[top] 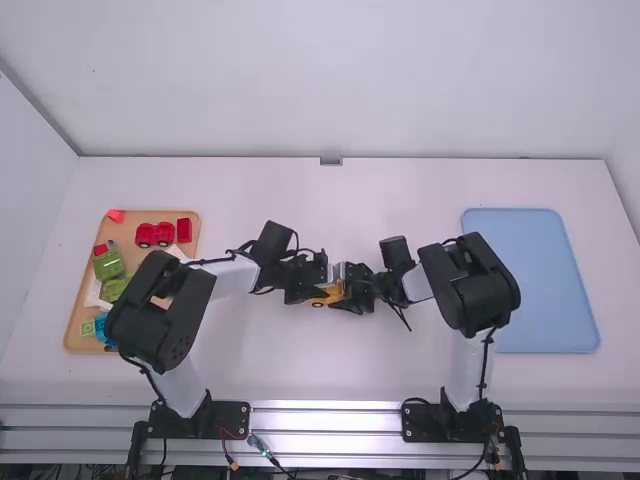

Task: Assemble lego blocks to make yellow taxi

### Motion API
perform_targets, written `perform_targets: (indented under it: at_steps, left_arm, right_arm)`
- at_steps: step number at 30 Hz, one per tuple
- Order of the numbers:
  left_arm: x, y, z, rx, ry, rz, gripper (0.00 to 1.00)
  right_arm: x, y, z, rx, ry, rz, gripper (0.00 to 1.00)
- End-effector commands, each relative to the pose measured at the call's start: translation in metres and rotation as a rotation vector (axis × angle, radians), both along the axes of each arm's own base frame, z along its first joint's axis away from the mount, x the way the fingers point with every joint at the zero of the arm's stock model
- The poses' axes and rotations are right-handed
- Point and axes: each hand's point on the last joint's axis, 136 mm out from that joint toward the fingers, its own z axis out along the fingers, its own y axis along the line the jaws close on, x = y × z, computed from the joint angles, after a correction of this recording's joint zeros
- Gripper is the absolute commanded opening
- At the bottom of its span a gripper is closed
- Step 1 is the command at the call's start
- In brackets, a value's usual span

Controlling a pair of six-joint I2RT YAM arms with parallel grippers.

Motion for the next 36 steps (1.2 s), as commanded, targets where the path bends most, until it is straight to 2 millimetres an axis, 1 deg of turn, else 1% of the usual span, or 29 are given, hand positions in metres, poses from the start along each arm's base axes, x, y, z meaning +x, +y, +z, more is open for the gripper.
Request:
perform_targets:
  at_steps: [1,3,4,7,8,9,10,11,17,19,21,25,31,32,36]
  left_arm:
    - [-0.021,0.013,-0.039,0.137,0.095,0.038,0.02]
    - [-0.021,0.012,-0.038,0.139,0.095,0.033,0.04]
    - [-0.02,0.012,-0.037,0.14,0.099,0.033,0.02]
    - [-0.018,0.012,-0.036,0.144,0.098,0.034,0.02]
    - [-0.018,0.011,-0.035,0.143,0.096,0.031,0.04]
    - [-0.018,0.011,-0.035,0.143,0.095,0.031,0.07]
    - [-0.017,0.011,-0.035,0.143,0.093,0.029,0.23]
    - [-0.017,0.011,-0.034,0.14,0.09,0.028,0.25]
    - [-0.014,0.011,-0.033,0.135,0.083,0.033,0.2]
    - [-0.013,0.012,-0.032,0.128,0.085,0.037,0.19]
    - [-0.015,0.009,-0.03,0.109,0.081,0.014,0.19]
    - [-0.02,0.004,-0.023,0.052,0.074,-0.042,0.21]
    - [-0.019,0.002,-0.022,0.041,0.07,-0.047,0.24]
    - [-0.019,0.002,-0.021,0.04,0.068,-0.046,0.27]
    - [-0.017,0.001,-0.02,0.035,0.059,-0.043,0.28]
  right_arm:
    - [0.0,0.002,-0.004,-0.005,0.006,0.002,0.43]
    - [-0.001,0.002,-0.004,-0.005,0.006,0.002,0.43]
    - [0.0,0.002,-0.004,-0.005,0.006,0.002,0.43]
    - [-0.001,0.002,-0.004,-0.005,0.006,0.002,0.43]
    - [0.0,0.002,-0.004,-0.005,0.006,0.002,0.43]
    - [0.0,0.002,-0.004,-0.005,0.006,0.002,0.43]
    - [-0.001,0.002,-0.004,-0.005,0.006,0.002,0.43]
    - [0.0,0.002,-0.004,-0.005,0.006,0.002,0.44]
    - [0.0,0.002,-0.005,-0.008,0.006,0.0,0.43]
    - [0.0,0.002,-0.004,-0.007,0.006,0.0,0.43]
    - [0.0,0.002,-0.004,-0.007,0.006,0.001,0.44]
    - [0.0,0.002,-0.004,-0.007,0.006,0.0,0.44]
    - [0.0,0.002,-0.004,-0.007,0.009,-0.001,0.44]
    - [0.0,0.002,-0.004,-0.007,0.009,-0.001,0.44]
    - [0.0,0.002,-0.005,-0.008,0.009,-0.001,0.44]
